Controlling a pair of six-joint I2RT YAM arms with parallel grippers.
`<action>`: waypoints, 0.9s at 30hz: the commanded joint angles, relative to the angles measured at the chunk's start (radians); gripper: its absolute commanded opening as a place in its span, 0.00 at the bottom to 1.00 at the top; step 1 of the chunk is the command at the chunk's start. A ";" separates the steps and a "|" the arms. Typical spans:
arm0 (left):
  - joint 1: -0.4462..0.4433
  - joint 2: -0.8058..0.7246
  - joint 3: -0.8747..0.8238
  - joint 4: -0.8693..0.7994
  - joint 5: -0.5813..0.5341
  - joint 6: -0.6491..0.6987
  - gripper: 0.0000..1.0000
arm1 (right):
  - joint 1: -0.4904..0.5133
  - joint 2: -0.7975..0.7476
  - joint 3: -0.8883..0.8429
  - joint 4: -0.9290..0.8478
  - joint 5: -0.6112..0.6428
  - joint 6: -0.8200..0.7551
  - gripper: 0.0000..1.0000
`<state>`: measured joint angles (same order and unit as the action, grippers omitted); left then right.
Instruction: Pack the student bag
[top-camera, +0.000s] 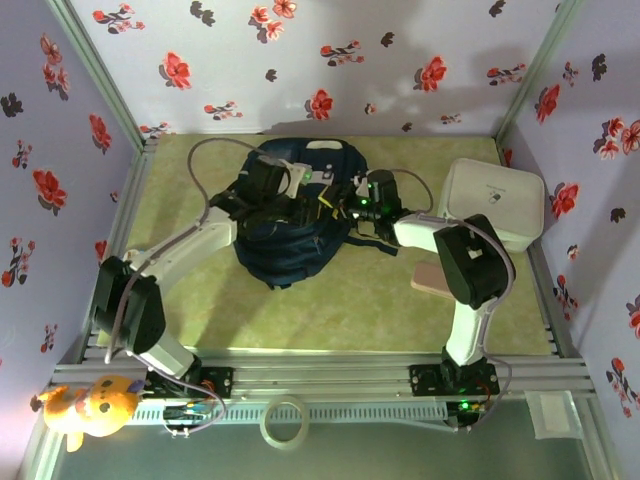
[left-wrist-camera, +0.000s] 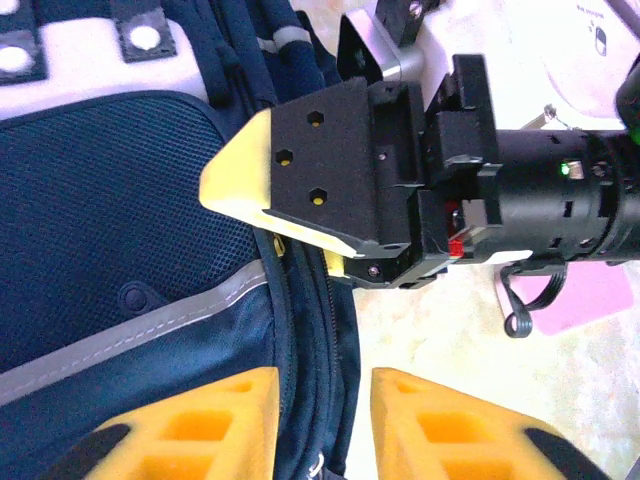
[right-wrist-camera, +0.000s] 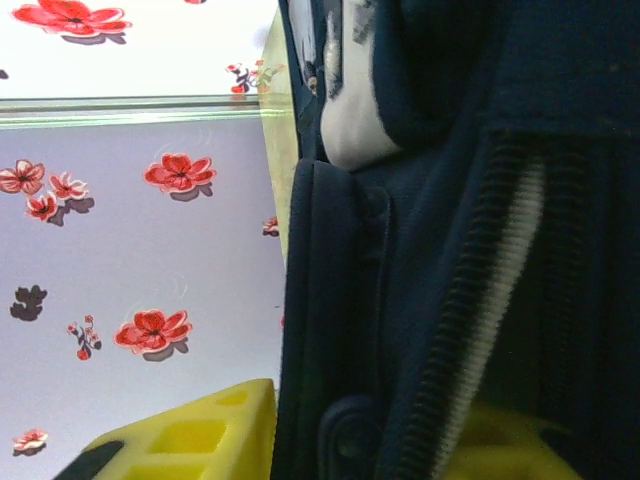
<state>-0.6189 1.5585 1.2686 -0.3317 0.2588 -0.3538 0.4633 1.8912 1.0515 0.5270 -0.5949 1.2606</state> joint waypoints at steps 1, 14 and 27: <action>-0.009 -0.069 -0.045 -0.036 -0.085 -0.079 0.35 | 0.015 0.010 0.046 0.062 -0.016 0.002 0.27; -0.156 -0.115 -0.241 0.053 -0.216 -0.410 0.44 | 0.023 0.016 0.055 0.092 0.003 0.005 0.20; -0.186 -0.002 -0.239 0.145 -0.213 -0.498 0.35 | 0.031 0.016 0.051 0.103 0.000 0.015 0.19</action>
<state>-0.8013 1.5360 1.0290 -0.2325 0.0662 -0.8169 0.4782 1.9060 1.0611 0.5564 -0.5873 1.2682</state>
